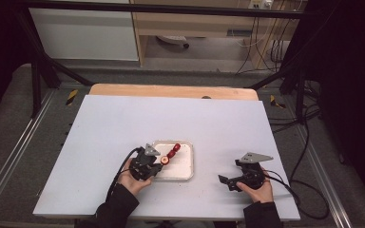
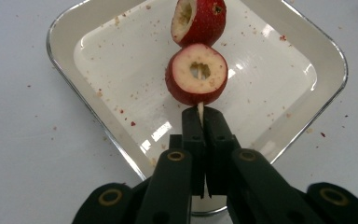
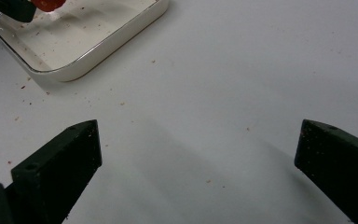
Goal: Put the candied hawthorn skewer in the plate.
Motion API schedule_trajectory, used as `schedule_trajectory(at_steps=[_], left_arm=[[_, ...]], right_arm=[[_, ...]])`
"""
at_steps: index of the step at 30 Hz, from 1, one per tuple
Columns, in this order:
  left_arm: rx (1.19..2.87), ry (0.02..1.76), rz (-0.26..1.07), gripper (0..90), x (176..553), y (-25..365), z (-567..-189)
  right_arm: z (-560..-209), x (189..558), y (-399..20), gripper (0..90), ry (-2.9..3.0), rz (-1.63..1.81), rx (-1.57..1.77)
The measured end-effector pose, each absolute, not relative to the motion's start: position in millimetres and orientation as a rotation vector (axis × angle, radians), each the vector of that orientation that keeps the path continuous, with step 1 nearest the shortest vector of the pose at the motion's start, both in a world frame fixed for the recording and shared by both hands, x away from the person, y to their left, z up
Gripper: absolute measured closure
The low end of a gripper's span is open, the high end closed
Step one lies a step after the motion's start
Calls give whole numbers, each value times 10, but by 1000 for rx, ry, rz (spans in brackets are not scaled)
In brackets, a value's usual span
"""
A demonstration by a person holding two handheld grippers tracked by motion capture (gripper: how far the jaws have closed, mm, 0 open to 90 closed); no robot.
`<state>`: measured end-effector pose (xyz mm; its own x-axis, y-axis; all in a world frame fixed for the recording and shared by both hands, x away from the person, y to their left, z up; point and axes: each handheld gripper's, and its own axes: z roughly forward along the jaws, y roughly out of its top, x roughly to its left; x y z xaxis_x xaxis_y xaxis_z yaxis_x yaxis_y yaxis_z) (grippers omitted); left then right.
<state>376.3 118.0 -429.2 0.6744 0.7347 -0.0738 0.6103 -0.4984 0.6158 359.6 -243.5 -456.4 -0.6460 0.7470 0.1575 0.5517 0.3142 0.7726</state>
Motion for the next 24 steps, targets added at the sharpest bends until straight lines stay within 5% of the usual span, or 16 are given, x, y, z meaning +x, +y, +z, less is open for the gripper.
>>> schedule_trajectory(at_steps=[18,24], left_arm=[[2309,1051,297,859,3764,1128,-4320],[2273,952,304,702,3705,1276,-4217]], right_arm=[[-4556,3590,-2470,11,2345,1257,1184],[-4555,3587,-2469,10,2345,1260,1191]])
